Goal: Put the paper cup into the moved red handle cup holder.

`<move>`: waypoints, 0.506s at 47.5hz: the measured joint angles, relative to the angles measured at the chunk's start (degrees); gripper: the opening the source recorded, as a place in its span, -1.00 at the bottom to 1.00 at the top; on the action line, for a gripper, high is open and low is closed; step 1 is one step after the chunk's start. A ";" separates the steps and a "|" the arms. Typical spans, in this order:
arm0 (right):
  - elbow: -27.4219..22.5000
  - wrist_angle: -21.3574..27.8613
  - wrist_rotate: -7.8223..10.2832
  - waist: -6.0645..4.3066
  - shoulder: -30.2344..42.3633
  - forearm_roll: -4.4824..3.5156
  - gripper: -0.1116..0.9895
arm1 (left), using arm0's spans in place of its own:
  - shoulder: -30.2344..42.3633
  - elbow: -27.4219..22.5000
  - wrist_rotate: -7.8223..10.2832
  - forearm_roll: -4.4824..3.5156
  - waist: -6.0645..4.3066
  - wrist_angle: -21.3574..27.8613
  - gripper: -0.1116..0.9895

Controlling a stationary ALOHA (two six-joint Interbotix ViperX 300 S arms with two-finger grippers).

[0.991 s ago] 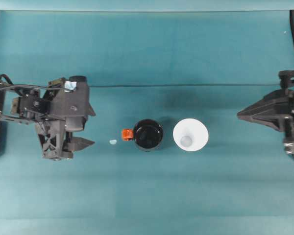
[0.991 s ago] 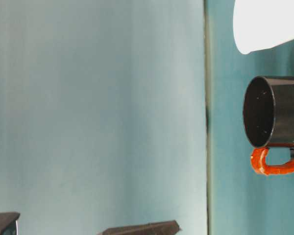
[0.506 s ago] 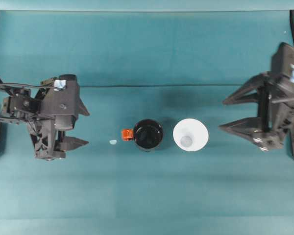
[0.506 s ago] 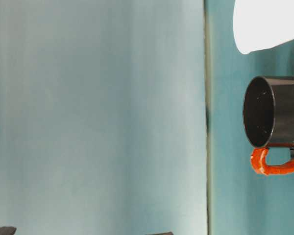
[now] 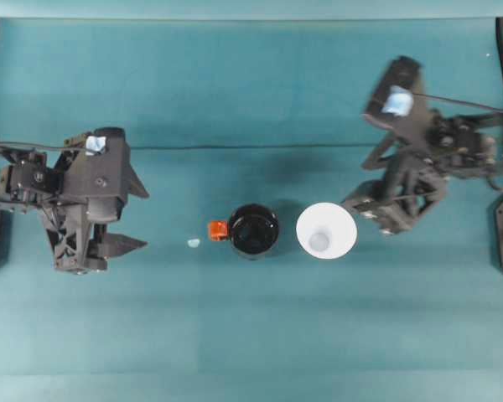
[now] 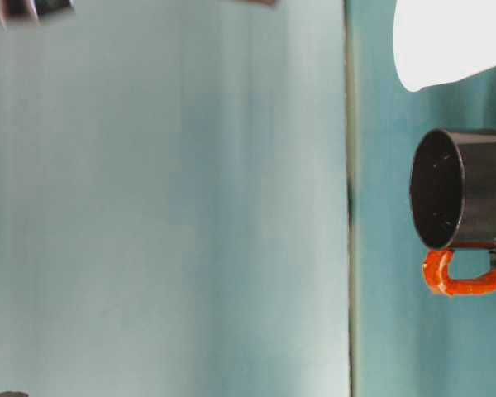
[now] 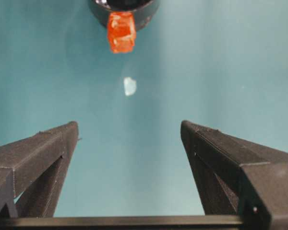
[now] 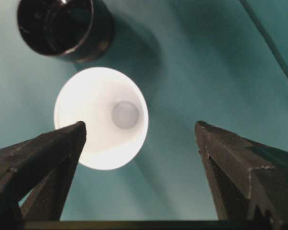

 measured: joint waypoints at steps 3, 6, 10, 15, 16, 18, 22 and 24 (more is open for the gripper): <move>-1.41 1.76 -0.09 0.00 1.85 0.00 0.89 | -0.18 0.09 0.00 0.00 0.00 0.00 0.94; -2.72 3.69 -0.26 0.00 3.69 0.00 0.89 | -0.26 0.26 -0.09 0.00 -0.09 0.00 0.94; -3.78 5.10 -0.26 0.00 5.62 0.00 0.89 | -0.44 0.26 -0.09 0.00 -0.09 0.00 0.94; -4.48 5.63 -0.26 -0.09 7.65 0.00 0.89 | -0.53 0.35 -0.09 0.00 -0.09 0.00 0.94; -4.48 5.63 -0.18 -0.09 7.91 0.00 0.89 | -0.53 0.35 -0.09 0.00 -0.09 0.00 0.94; -4.57 5.71 -0.18 0.00 8.44 0.00 0.89 | -0.53 0.35 -0.09 0.00 -0.09 0.00 0.94; -4.57 5.80 -0.18 0.00 9.58 0.00 0.89 | -0.53 0.35 -0.09 0.00 -0.09 0.00 0.94; -4.57 5.71 -0.26 -0.09 10.20 0.00 0.89 | -0.53 0.35 -0.09 0.00 -0.09 0.00 0.94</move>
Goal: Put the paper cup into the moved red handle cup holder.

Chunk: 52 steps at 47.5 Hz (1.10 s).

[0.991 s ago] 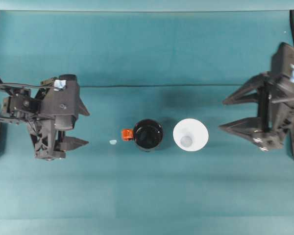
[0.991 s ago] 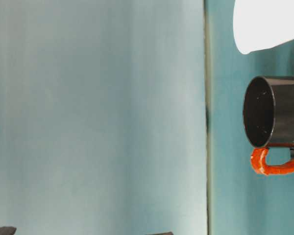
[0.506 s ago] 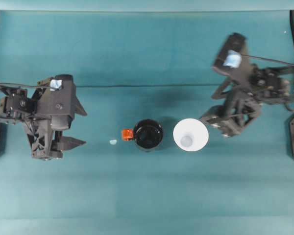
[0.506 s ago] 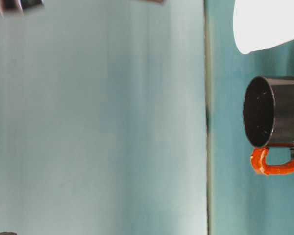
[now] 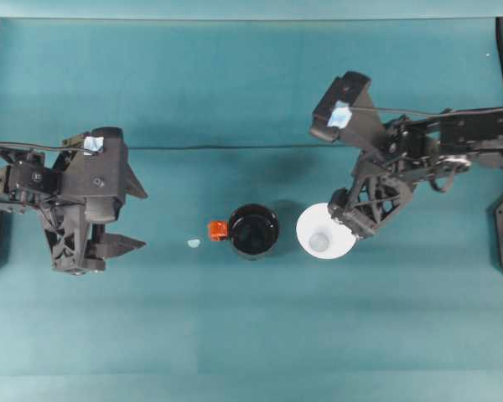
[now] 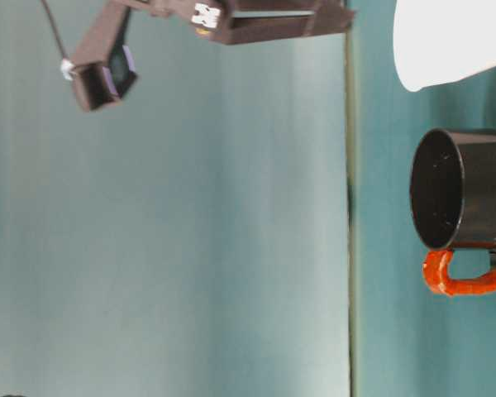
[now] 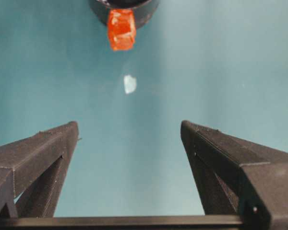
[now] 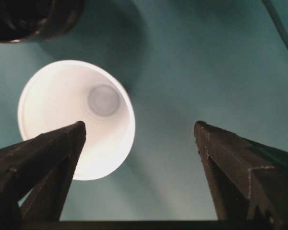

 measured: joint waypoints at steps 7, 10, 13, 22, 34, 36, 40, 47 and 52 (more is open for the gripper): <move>0.26 -0.88 0.09 0.09 2.37 0.00 0.89 | 0.00 0.00 -0.09 0.00 0.09 0.00 0.94; 0.26 -1.85 0.09 0.09 3.43 0.00 0.89 | 0.00 0.00 -0.35 0.09 0.00 0.00 0.94; 0.26 -2.72 0.00 0.09 4.48 0.00 0.89 | 0.00 0.00 -1.23 0.00 0.00 0.00 0.94; 0.44 -4.04 0.09 0.09 7.56 0.00 0.89 | 0.00 0.18 -1.76 0.00 0.00 0.00 0.94; 1.58 -5.10 0.00 0.09 10.02 0.00 0.89 | 0.00 0.18 -1.76 0.00 0.00 -0.09 0.94; 1.67 -5.19 0.00 0.09 10.28 0.00 0.89 | 0.09 0.18 -1.76 0.00 0.00 0.00 0.94; 1.67 -5.27 0.00 0.09 10.37 0.09 0.88 | 0.09 0.18 -1.76 0.09 0.00 0.00 0.94; 1.67 -5.80 0.00 0.09 10.55 0.00 0.79 | 0.09 0.18 -1.76 0.00 0.00 -0.09 0.94; 1.67 -6.42 0.09 0.09 10.63 0.09 0.50 | 0.09 0.18 -1.76 0.00 0.00 -0.09 0.94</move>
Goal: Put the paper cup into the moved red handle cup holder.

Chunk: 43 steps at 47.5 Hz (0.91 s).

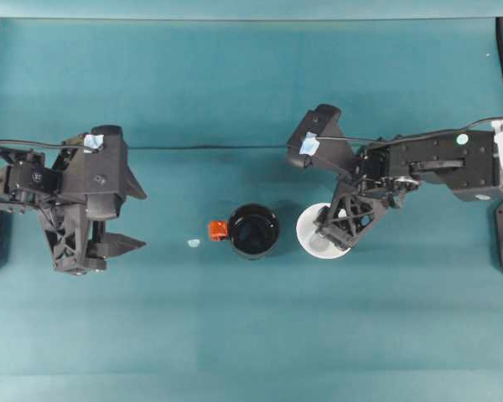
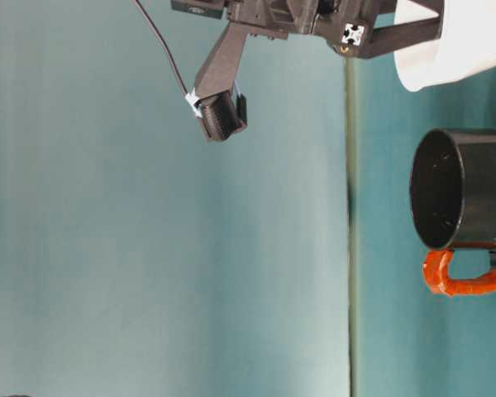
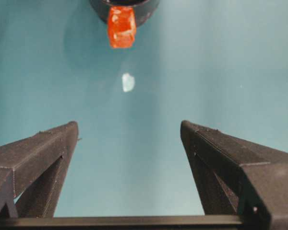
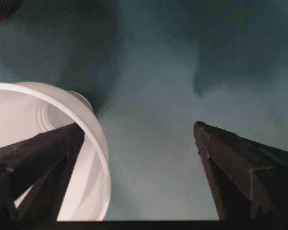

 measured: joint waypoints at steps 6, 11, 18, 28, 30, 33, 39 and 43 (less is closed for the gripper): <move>0.00 -0.35 0.00 0.00 0.00 0.09 -0.12 | 0.00 0.09 0.00 0.00 0.00 0.00 0.94; 0.00 -0.35 -0.09 0.00 0.09 0.88 -0.60 | 0.00 0.00 0.00 0.00 0.00 0.00 0.94; -0.09 -0.26 -0.09 0.18 -0.09 2.20 -0.91 | 0.00 0.00 0.00 0.00 0.00 0.00 0.94; -0.18 -0.18 -0.09 0.44 -0.18 2.90 -0.96 | 0.09 0.00 0.00 0.00 0.09 0.00 0.94; -0.26 -0.18 -0.09 0.44 -0.09 2.90 -0.96 | 0.09 0.00 0.00 0.00 0.00 0.00 0.94; -0.26 -0.09 0.00 0.44 -0.09 2.90 -0.96 | 0.09 0.09 0.00 0.00 0.00 0.09 0.94; -0.53 0.62 -0.09 0.44 -0.09 3.43 -0.96 | 0.09 0.09 -0.09 0.00 0.00 0.00 0.94; -0.88 1.41 -0.09 0.35 -0.09 3.78 -0.96 | 0.09 0.00 -0.26 0.00 0.00 0.00 0.94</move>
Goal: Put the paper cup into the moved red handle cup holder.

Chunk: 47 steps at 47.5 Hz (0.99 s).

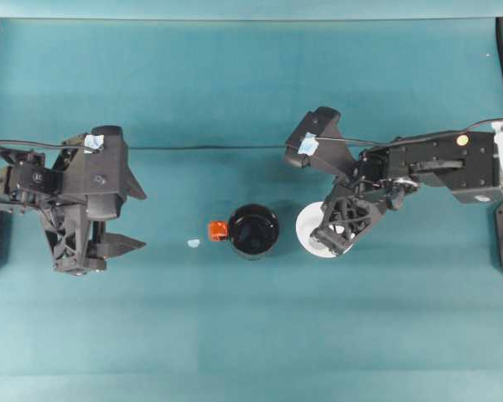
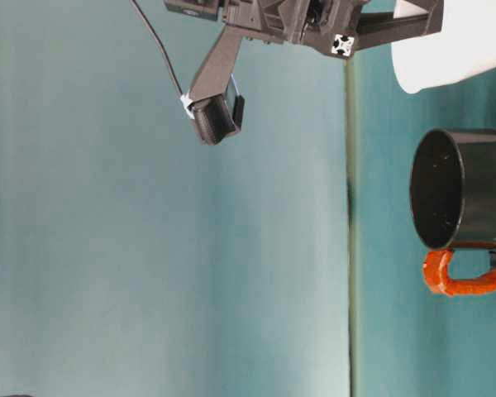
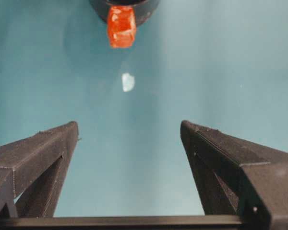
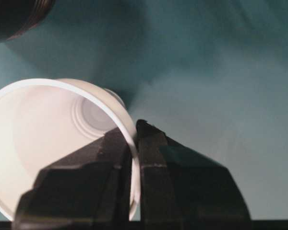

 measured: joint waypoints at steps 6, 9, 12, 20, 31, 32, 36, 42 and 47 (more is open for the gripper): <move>-0.97 2.72 0.00 -0.09 -0.62 0.00 -0.97 | 0.00 0.00 -0.09 0.00 0.00 0.00 0.94; -2.11 4.39 0.09 -0.18 -1.32 0.09 -0.97 | 0.00 0.09 -0.09 0.00 0.00 0.00 0.94; -4.13 7.47 0.00 -0.35 -2.29 0.09 -0.97 | 0.00 0.09 -0.09 0.00 0.00 0.00 0.94; -8.61 13.89 0.09 -1.58 -4.57 0.00 -0.97 | 0.00 0.00 -0.09 0.00 0.00 -0.09 0.94; -11.43 17.23 0.00 -1.67 -6.33 0.00 -0.97 | 0.00 0.00 -0.09 0.00 0.00 -0.09 0.94; -11.60 17.14 0.09 -1.76 -6.42 0.00 -0.97 | 0.00 0.00 -0.09 0.00 0.00 -0.09 0.94; -12.92 16.17 0.00 -1.67 -6.42 0.00 -0.97 | 0.00 0.00 -0.09 0.00 0.00 -0.09 0.94; -17.31 14.59 0.00 -1.32 -5.54 -0.09 -0.97 | 0.00 0.00 -0.09 0.00 0.00 -0.09 0.94; -21.45 14.77 0.00 -0.88 -3.34 -1.32 -0.97 | 0.00 0.00 -0.09 0.00 0.00 -0.09 0.94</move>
